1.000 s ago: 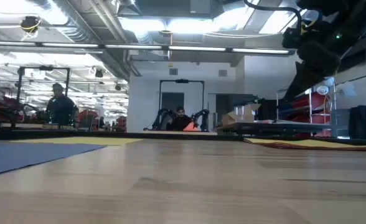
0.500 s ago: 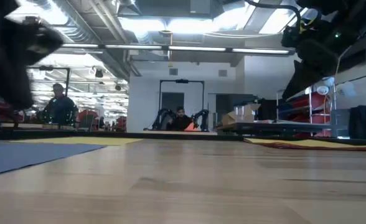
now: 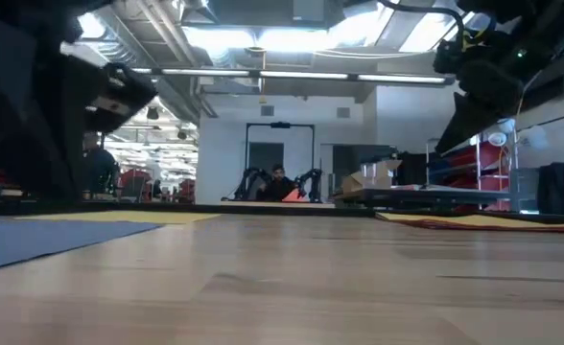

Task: Organize paper
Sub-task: Move the violet paper to the bottom left of the table

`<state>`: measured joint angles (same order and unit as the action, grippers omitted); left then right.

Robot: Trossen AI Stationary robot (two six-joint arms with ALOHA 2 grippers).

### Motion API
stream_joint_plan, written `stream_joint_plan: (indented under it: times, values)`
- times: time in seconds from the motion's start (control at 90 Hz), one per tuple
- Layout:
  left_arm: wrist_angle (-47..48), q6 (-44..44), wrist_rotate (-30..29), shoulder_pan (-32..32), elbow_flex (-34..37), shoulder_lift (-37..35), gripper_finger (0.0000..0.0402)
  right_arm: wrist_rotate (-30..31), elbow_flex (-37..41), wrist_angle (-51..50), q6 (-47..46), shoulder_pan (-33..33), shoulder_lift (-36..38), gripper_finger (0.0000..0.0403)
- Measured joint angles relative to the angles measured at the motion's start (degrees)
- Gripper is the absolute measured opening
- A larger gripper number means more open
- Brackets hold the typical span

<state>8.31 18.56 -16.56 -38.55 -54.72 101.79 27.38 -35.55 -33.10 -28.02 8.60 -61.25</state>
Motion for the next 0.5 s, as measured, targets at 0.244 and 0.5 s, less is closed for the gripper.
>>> stream_joint_plan:
  times: [0.244, 0.5]
  values:
    - [-2.0, 1.27, 3.31, -0.43, 0.0, 2.08, 0.0, -0.01, -0.02, -0.05, 0.44, 0.01, 0.0, 0.0]
    - [-1.53, 4.65, 3.94, -1.95, 0.0, 2.13, 0.0, -0.42, -0.02, -0.04, 0.98, 0.01, 0.0, 0.0]
